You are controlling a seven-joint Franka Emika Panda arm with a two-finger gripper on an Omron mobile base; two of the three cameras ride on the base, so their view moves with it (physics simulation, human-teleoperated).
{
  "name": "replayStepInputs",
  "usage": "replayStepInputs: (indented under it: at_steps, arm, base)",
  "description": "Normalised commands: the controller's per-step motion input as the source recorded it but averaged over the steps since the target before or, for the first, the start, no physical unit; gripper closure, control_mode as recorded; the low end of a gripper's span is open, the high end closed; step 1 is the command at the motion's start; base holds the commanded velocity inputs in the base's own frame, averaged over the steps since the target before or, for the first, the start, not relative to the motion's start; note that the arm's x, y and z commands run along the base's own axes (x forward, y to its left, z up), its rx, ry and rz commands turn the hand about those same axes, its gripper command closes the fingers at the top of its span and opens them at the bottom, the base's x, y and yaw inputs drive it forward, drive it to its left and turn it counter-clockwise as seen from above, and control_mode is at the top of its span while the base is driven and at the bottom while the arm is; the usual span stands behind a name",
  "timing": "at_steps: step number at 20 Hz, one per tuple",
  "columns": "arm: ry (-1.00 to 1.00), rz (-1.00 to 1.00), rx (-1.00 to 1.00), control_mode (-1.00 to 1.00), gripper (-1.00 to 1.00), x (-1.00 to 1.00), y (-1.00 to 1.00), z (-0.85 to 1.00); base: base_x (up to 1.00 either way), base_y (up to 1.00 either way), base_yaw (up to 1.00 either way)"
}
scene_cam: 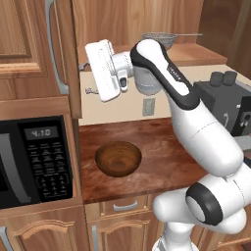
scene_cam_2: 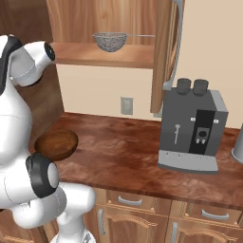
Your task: Open the cabinet and setup a tea strainer by placing it in the bowl upright.
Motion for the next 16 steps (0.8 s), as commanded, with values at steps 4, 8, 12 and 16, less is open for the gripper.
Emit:
replayStepInputs:
  at_steps: [4, 8, 12, 16]
  arm:
    - [0.00, 0.00, -0.10, -1.00, -1.00, 0.00, -0.20, -0.18]
    - [-0.06, 0.00, -0.21, -1.00, -1.00, 0.00, -0.55, -0.01]
    - [-0.05, 0.00, -0.30, -1.00, -1.00, 0.00, -0.74, -0.18]
    - [-0.01, 0.00, -0.35, -1.00, -1.00, 0.01, -0.27, -0.37]
  base:
    - [0.00, 0.00, 0.00]
    - [0.00, 0.00, 0.00]
    - [0.00, 0.00, 0.00]
    - [0.00, 0.00, 0.00]
